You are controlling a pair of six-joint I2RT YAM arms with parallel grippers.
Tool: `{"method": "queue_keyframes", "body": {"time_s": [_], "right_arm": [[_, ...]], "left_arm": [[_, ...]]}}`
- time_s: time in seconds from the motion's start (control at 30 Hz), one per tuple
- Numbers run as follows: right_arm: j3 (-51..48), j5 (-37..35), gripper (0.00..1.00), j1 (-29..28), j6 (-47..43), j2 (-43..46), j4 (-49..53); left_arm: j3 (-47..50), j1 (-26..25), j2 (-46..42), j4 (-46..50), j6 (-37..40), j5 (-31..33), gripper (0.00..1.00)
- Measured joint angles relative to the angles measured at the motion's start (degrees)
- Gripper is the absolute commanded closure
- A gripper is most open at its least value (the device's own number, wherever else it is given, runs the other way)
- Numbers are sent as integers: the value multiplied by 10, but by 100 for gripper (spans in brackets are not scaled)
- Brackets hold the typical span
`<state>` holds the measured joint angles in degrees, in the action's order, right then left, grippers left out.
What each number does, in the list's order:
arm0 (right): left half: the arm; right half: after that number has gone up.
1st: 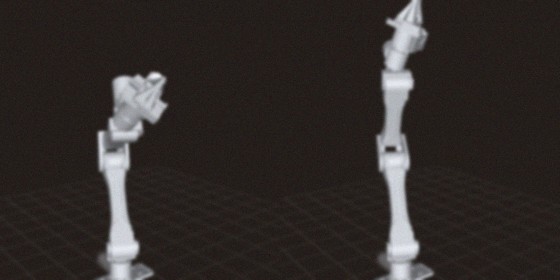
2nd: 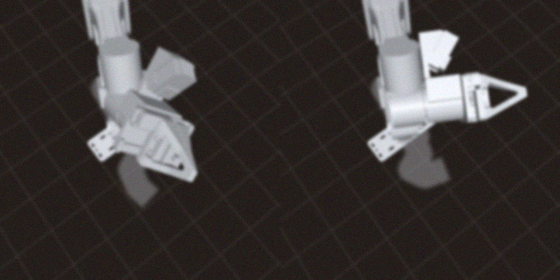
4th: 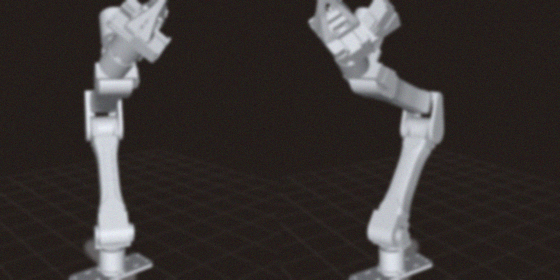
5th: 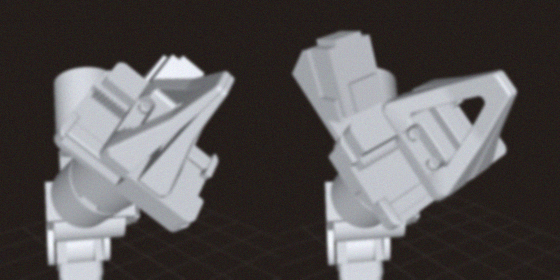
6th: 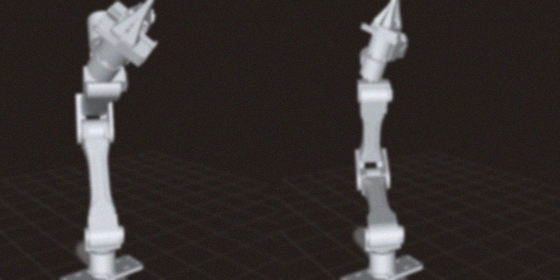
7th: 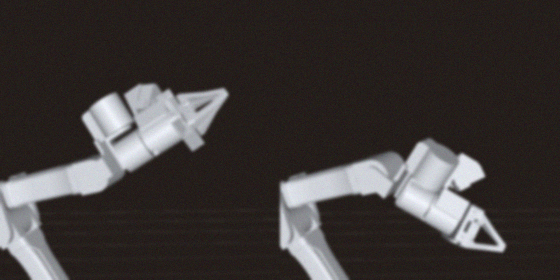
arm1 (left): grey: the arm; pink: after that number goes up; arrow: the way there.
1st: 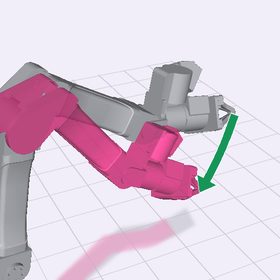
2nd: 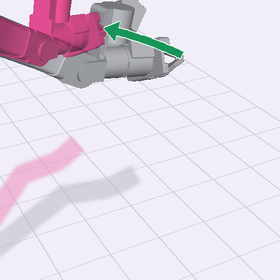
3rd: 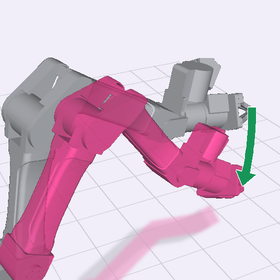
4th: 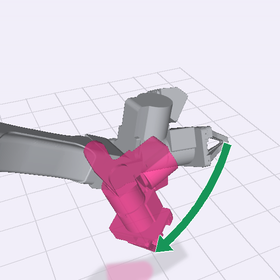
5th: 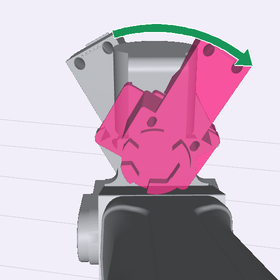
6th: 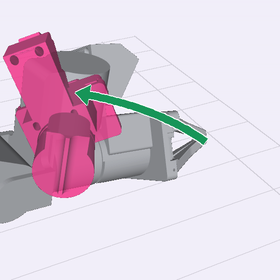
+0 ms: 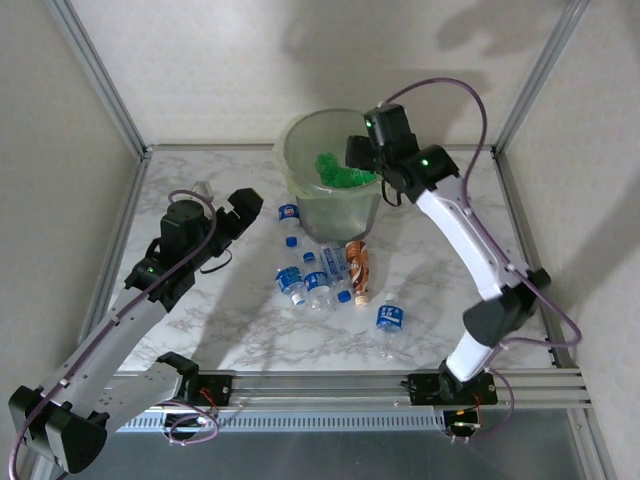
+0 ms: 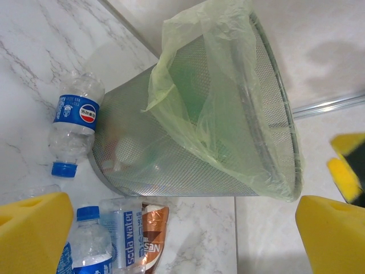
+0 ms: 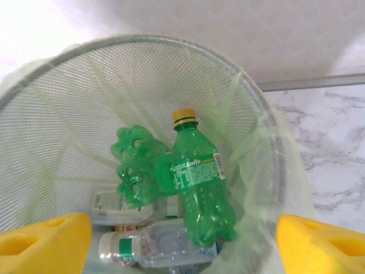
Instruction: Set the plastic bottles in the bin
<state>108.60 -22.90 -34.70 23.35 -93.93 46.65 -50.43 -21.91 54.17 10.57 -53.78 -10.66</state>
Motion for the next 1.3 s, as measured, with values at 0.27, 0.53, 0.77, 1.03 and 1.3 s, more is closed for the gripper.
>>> {"method": "queue_keyframes", "body": {"time_s": [0.27,0.53,0.77,1.03,1.3], "right_arm": [[-216,-17,16,-61,53,199,-6],[-436,18,14,-77,144,291,12],[-553,57,8,-108,241,300,32],[-633,99,6,-118,314,300,33],[-671,139,10,-114,322,276,-6]], "left_arm": [[15,0,7,-5,0,-5,8],[23,0,25,-6,0,-16,10],[41,0,25,-11,-2,-15,11],[41,0,26,-16,-2,-15,12],[45,0,29,-18,-2,-15,12]]}}
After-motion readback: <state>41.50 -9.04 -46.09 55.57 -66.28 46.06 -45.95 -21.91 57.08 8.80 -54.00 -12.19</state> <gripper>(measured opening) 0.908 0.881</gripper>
